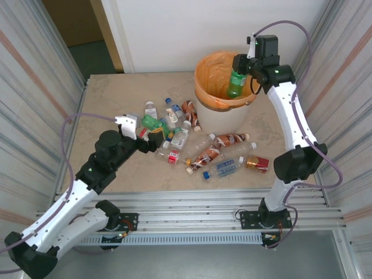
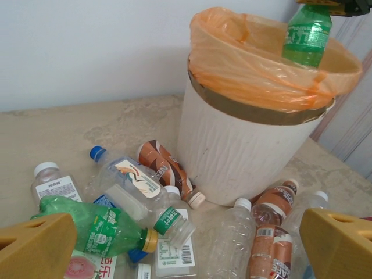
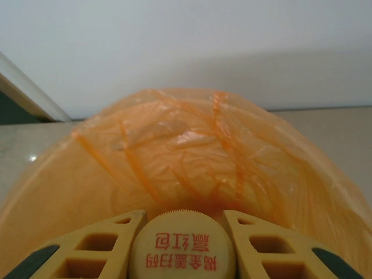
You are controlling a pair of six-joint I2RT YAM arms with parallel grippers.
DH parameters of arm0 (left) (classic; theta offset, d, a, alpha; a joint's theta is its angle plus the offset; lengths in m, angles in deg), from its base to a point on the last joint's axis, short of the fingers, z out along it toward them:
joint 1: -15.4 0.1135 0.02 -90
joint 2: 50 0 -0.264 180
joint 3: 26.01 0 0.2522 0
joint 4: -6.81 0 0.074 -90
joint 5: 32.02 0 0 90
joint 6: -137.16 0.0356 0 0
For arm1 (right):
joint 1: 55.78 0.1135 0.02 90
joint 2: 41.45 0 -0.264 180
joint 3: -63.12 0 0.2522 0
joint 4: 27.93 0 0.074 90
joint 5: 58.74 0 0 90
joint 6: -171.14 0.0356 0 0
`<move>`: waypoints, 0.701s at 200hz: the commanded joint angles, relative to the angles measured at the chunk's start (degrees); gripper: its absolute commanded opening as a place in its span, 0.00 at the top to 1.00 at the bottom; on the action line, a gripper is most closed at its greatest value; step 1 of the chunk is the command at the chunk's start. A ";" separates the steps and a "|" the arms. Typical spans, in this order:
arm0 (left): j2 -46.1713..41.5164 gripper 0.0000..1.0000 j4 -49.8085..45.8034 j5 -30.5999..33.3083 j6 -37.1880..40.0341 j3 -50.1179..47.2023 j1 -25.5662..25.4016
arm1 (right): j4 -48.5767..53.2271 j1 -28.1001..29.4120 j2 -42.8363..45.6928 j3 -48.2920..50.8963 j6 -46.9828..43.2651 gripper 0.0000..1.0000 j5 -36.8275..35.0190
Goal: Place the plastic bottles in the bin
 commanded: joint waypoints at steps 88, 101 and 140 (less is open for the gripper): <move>4.38 0.01 -7.08 6.54 -2.66 3.65 -0.16 | 1.49 2.73 -1.53 4.72 -3.41 0.36 -7.19; 4.68 0.01 -7.70 7.21 -3.02 3.61 -0.16 | 2.10 2.92 -1.21 3.88 -3.40 0.33 -7.28; 5.20 0.01 -7.29 8.02 -3.42 3.39 0.03 | 5.23 4.09 1.02 1.12 -2.58 0.24 -8.88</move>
